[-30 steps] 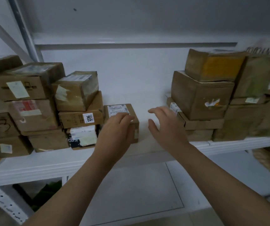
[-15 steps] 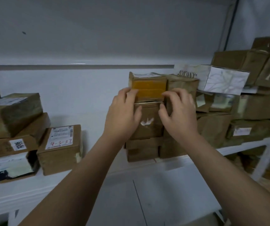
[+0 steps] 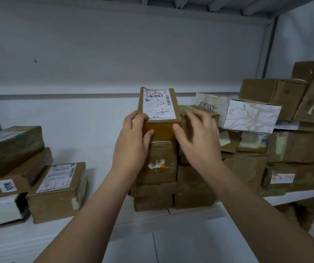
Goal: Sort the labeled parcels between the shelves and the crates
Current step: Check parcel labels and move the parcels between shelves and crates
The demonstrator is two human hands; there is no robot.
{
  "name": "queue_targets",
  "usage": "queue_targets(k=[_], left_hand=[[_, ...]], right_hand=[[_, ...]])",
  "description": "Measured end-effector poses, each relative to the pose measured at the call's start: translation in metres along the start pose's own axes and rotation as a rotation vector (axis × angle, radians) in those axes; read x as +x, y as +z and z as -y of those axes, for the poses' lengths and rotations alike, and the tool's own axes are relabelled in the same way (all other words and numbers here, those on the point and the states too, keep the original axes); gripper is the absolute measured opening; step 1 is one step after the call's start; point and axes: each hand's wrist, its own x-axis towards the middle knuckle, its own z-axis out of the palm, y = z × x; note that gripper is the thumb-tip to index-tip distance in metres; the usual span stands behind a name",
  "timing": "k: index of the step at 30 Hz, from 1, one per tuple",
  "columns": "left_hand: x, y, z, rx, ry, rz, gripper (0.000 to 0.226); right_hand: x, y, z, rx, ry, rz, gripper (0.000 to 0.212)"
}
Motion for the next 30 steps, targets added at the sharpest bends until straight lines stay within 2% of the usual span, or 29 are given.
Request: queue_targets(k=[3, 7, 11, 13, 15, 16, 22, 30], left_hand=[[-0.015, 0.0, -0.006, -0.124, -0.061, -0.042, 0.032], [-0.028, 0.0, -0.018, -0.349, -0.191, -0.118, 0.012], [-0.026, -0.005, -0.023, -0.6, -0.379, -0.15, 0.021], [-0.023, -0.01, -0.024, -0.636, -0.432, -0.137, 0.039], [-0.021, -0.016, -0.025, -0.626, -0.431, -0.096, 0.053], [-0.022, -0.02, -0.026, -0.659, -0.409, -0.073, 0.052], [-0.027, -0.05, -0.024, -0.973, -0.369, -0.015, 0.034], [-0.046, -0.086, -0.005, -0.955, -0.422, -0.07, 0.036]], right_hand=[[-0.002, 0.006, 0.003, -0.029, -0.017, -0.007, 0.055], [-0.007, 0.014, 0.005, 0.119, 0.03, -0.082, 0.047], [-0.014, 0.02, 0.002, 0.194, 0.048, -0.115, 0.039], [-0.017, 0.022, 0.003, 0.253, 0.038, -0.135, 0.036], [-0.02, 0.022, 0.005, 0.36, 0.034, -0.156, 0.035], [-0.022, 0.022, 0.006, 0.437, 0.025, -0.163, 0.034], [-0.039, 0.022, 0.024, 0.883, -0.112, -0.106, 0.031], [-0.054, 0.041, 0.061, 0.907, -0.106, -0.019, 0.03]])
